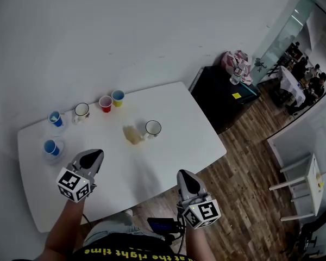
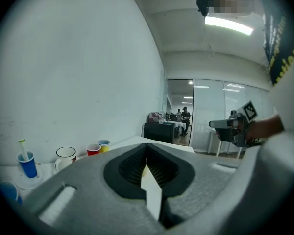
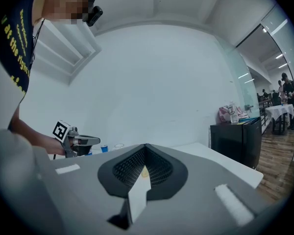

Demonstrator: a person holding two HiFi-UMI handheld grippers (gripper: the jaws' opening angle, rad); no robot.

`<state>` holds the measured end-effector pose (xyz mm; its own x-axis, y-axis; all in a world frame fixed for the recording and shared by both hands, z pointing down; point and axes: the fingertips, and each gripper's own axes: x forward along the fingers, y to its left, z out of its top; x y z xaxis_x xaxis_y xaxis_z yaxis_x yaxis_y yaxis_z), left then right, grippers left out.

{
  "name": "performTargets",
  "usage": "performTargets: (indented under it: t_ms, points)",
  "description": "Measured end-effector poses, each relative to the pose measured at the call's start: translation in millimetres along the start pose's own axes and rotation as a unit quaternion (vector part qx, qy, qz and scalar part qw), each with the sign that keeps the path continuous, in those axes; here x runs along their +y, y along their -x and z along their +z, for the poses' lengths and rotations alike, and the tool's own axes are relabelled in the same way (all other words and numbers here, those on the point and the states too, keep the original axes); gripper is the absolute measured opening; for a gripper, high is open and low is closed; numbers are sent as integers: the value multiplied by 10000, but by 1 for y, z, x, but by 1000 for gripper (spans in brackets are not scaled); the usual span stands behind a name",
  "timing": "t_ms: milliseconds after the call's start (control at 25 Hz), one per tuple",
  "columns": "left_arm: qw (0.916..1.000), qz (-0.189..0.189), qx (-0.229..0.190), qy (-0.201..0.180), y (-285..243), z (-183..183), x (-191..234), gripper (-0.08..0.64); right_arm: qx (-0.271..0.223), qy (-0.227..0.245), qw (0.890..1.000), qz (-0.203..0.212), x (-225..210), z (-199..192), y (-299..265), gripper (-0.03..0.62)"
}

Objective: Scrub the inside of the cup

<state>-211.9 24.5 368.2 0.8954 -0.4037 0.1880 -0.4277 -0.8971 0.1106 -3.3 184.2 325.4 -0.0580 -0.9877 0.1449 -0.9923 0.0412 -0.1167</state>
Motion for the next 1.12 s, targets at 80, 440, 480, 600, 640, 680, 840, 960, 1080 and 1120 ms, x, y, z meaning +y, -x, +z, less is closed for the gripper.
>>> performTargets:
  t_ms: [80, 440, 480, 600, 640, 680, 840, 960, 1080, 1120]
  points:
    - [9999, -77, 62, 37, -10, -3, 6, 2, 24, 15, 10000, 35, -4, -1, -9, 8]
    - [9987, -311, 272, 300, -35, -16, 18, 3, 128, -22, 9999, 102, -10, -3, -28, 8]
    - [9986, -323, 282, 316, -37, -17, 19, 3, 130, -22, 9999, 105, -11, -3, -29, 8]
    - [9984, -316, 299, 351, -42, -18, 23, 3, 185, -59, 9997, 146, -12, -7, -33, 8]
    - [9984, -302, 302, 360, -45, -18, 24, 3, 214, -78, 9996, 169, -12, -8, -35, 8]
    - [9984, -287, 306, 369, -48, -18, 25, 3, 237, -86, 9995, 193, -13, -9, -37, 8]
    - [9982, -216, 294, 469, -60, -17, 33, 3, 280, -85, 9990, 330, -17, -10, -50, 8]
    - [9980, -122, 270, 553, -70, -17, 39, 3, 323, -66, 9983, 490, -23, -9, -63, 8]
    - [9976, -33, 298, 630, -81, -18, 47, 3, 392, -79, 9970, 666, -29, -5, -78, 8]
    - [9973, -19, 318, 665, -86, -19, 49, 3, 380, -82, 9966, 728, -32, -2, -84, 9]
